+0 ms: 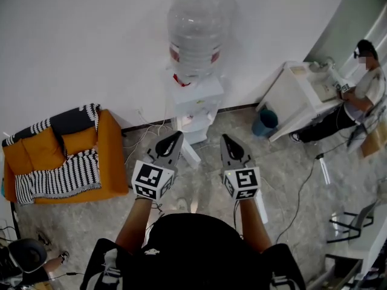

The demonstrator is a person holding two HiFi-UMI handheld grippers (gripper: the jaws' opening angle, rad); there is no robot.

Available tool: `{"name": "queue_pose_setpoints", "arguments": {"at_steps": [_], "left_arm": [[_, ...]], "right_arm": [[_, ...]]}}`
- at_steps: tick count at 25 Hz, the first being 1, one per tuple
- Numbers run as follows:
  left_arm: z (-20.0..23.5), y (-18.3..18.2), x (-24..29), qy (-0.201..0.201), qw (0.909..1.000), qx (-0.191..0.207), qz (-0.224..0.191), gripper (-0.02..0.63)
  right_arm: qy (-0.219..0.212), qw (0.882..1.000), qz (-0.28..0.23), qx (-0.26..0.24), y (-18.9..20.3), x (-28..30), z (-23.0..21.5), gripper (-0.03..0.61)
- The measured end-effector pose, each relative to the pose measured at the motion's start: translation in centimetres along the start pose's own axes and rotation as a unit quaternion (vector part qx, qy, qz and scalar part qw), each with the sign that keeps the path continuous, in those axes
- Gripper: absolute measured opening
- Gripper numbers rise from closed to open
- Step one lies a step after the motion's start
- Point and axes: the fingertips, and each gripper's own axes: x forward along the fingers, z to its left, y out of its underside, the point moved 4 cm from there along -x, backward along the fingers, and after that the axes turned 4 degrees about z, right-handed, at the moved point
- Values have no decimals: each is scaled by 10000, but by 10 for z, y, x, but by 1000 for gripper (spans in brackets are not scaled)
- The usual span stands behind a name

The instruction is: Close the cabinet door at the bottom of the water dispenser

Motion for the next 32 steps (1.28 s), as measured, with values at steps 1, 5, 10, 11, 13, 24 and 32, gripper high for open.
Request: {"name": "queue_pose_setpoints", "arguments": {"at_steps": [1,5,10,11,13,24,32], "left_arm": [[5,1,3,13,10000,-9,15,11],[19,6,11,97,9999,-33,71,11],[35,25,18,146,9994,-124,302,11],[38,30,19,140,9991,-167,366,11],[42,39,22,133,9985,-238,468,11],[53,102,48,56,9917,-668,1101,11],[47,173,72,26,9787,-1210,1658,11]], "right_arm": [[12,10000,16,12,1,5,1,35],[50,9999,132,74,8,24,2,35],[39,9995,267,168,21,47,8,35],[26,9994,300,194,23,50,10,35],[-9,9990,376,238,29,56,11,35],[-172,9940,976,472,82,84,-1,35],[-440,9866,1503,458,131,108,-18,35]]}}
